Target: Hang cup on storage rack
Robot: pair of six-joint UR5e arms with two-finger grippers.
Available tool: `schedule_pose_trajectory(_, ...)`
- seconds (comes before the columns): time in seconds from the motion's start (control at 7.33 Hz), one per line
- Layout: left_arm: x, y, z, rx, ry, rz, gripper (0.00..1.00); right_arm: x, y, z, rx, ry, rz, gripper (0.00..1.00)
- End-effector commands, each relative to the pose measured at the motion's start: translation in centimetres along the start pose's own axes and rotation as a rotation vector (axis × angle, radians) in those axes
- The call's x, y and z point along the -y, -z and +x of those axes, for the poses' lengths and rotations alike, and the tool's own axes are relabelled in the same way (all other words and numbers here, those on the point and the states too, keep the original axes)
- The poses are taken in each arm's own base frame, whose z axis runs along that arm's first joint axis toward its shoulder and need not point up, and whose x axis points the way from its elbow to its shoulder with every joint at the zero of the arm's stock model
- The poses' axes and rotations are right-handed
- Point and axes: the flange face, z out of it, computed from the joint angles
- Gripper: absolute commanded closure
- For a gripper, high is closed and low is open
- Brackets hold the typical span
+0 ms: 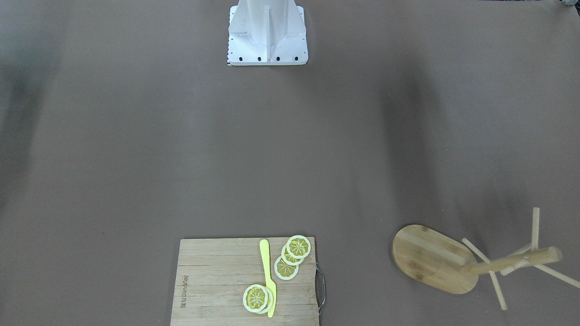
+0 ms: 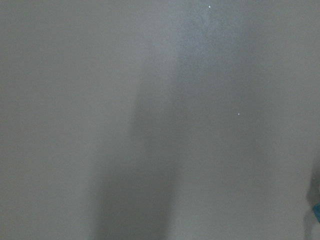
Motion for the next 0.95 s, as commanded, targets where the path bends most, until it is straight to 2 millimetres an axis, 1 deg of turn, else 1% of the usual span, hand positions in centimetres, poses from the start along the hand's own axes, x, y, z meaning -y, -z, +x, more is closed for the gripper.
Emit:
schedule_pose_trajectory(0.0, 0.0, 0.9, 1.4, -0.062, -0.052, 0.046, 0.02, 0.8, 0.5, -0.2, 0.006, 0.005, 0.015, 0.00)
schedule_pose_trajectory(0.14, 0.1, 0.8, 1.3, -0.062, -0.054, 0.045, 0.02, 0.4, 0.7, -0.2, 0.040, -0.004, 0.012, 0.00)
schedule_pose_trajectory(0.27, 0.0, 0.8, 1.2, -0.054, -0.048, 0.045, 0.02, 0.5, 0.7, -0.1, 0.033, 0.009, 0.015, 0.00)
schedule_pose_trajectory(0.41, -0.9, 0.1, 0.7, -0.055, -0.036, 0.029, 0.02, 0.4, 0.8, 0.1, 0.004, 0.013, 0.020, 0.00)
schedule_pose_trajectory(0.82, -1.0, -0.1, 0.6, -0.055, -0.032, 0.025, 0.02, 0.6, 0.7, 0.3, -0.002, -0.002, 0.019, 0.00)
